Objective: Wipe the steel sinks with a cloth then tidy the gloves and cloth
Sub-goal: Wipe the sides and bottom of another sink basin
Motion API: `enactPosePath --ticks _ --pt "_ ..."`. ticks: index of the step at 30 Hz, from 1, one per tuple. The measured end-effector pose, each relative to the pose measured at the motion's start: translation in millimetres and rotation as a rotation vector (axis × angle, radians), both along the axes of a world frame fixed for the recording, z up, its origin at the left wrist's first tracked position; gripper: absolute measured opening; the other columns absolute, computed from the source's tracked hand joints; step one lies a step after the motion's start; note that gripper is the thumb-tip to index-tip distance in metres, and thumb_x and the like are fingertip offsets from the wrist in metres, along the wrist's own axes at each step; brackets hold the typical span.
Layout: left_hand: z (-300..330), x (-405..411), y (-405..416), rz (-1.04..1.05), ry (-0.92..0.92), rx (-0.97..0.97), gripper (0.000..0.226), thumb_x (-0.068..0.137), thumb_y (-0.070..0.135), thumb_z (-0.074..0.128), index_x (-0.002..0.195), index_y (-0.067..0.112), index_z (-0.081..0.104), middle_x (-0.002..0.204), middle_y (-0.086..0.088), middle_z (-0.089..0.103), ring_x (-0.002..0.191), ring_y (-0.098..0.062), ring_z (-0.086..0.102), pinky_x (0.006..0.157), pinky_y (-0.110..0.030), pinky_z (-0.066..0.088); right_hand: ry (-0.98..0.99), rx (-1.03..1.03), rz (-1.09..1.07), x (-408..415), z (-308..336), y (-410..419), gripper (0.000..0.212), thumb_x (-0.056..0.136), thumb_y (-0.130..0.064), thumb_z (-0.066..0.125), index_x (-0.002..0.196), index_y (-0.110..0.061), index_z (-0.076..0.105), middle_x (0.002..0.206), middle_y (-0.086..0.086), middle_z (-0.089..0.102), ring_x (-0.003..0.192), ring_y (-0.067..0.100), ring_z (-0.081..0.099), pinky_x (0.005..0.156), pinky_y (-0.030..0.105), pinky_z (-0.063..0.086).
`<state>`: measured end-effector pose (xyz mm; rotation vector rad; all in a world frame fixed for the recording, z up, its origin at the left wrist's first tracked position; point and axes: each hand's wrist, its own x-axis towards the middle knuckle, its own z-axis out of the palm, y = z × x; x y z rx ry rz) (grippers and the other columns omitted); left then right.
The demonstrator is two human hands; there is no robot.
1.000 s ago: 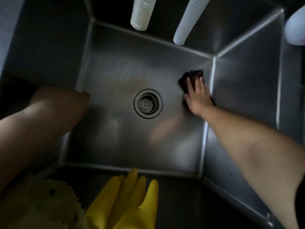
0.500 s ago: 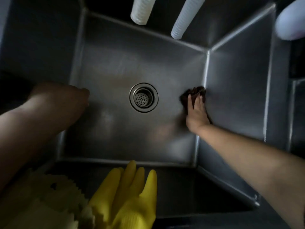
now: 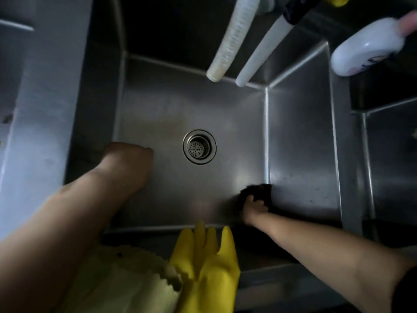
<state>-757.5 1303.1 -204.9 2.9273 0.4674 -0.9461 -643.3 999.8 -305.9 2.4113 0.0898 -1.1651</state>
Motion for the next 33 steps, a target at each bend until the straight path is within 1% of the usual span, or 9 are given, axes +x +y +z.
enactPosePath --ticks 3,8,12,16,19,22,25,29,33 --pt "-1 1 -1 -0.025 0.016 -0.027 0.027 0.099 0.020 0.032 0.118 0.016 0.051 0.121 -0.004 0.060 0.111 -0.025 0.059 0.088 -0.035 0.045 -0.135 0.024 -0.084 2 0 2 0.055 0.094 -0.021 0.048 0.142 -0.019 0.021 0.140 0.017 0.028 0.122 0.041 0.041 0.101 0.042 0.037" --pt "-4 -1 0 -0.110 0.003 -0.066 0.025 0.097 0.018 0.039 0.118 0.017 0.051 0.122 -0.002 0.060 0.111 -0.025 0.059 0.077 -0.031 0.041 -0.096 0.138 -0.206 1 1 16 0.066 0.086 -0.019 0.061 0.138 -0.010 0.023 0.138 0.022 0.031 0.119 0.042 0.045 0.095 0.041 0.041" --pt "-5 0 1 -0.108 -0.015 -0.078 0.021 0.095 0.018 0.042 0.113 0.018 0.053 0.116 -0.001 0.062 0.105 -0.024 0.061 0.069 -0.030 0.036 0.012 0.319 -0.024 -4 -1 44 0.061 0.082 -0.023 0.065 0.133 -0.008 0.034 0.132 0.021 0.044 0.118 0.036 0.050 0.089 0.033 0.042" --pt "-4 2 0 -0.098 0.022 -0.079 0.023 0.095 0.018 0.043 0.116 0.017 0.051 0.119 -0.003 0.060 0.108 -0.025 0.060 0.073 -0.030 0.037 0.126 0.593 0.167 -4 -5 98 0.045 0.078 -0.015 0.067 0.118 -0.003 0.050 0.121 0.019 0.055 0.112 0.030 0.053 0.076 0.024 0.034" --pt "-1 3 -1 -0.093 0.064 -0.055 0.024 0.096 0.019 0.041 0.119 0.017 0.050 0.125 -0.003 0.058 0.114 -0.024 0.057 0.081 -0.032 0.040 0.136 0.759 0.174 -5 -10 147 0.041 0.079 -0.010 0.064 0.118 -0.005 0.051 0.118 0.017 0.056 0.108 0.031 0.054 0.073 0.023 0.033" --pt "1 6 -2 -0.066 0.133 -0.036 0.029 0.098 0.015 0.035 0.123 0.017 0.050 0.131 -0.004 0.054 0.120 -0.025 0.052 0.090 -0.035 0.042 0.150 0.897 -0.018 -10 -5 182 0.031 0.081 -0.005 0.058 0.111 -0.010 0.050 0.106 0.018 0.058 0.096 0.031 0.059 0.071 0.036 0.048" --pt "4 5 -1 -0.019 0.130 -0.039 0.029 0.099 0.015 0.034 0.123 0.017 0.051 0.132 -0.005 0.054 0.121 -0.026 0.052 0.092 -0.036 0.042 0.168 1.065 -0.241 -15 15 190 0.033 0.080 0.002 0.051 0.110 -0.011 0.050 0.099 0.017 0.058 0.088 0.030 0.060 0.068 0.042 0.050" --pt "18 2 -2 0.054 -0.074 -0.184 0.029 0.096 0.029 0.043 0.121 0.016 0.050 0.125 -0.007 0.057 0.112 -0.026 0.054 0.086 -0.033 0.042 0.122 1.223 -0.458 -20 56 163 0.037 0.086 0.002 0.052 0.114 -0.023 0.049 0.107 0.002 0.058 0.100 0.023 0.058 0.084 0.039 0.050" --pt "46 -7 -15 0.129 -0.290 -0.431 0.044 0.090 0.040 0.054 0.131 0.023 0.050 0.132 0.000 0.054 0.122 -0.019 0.048 0.095 -0.030 0.041 0.092 1.375 -0.685 -32 102 132 0.040 0.087 -0.005 0.060 0.117 -0.029 0.051 0.115 0.003 0.062 0.106 0.022 0.060 0.088 0.043 0.053"
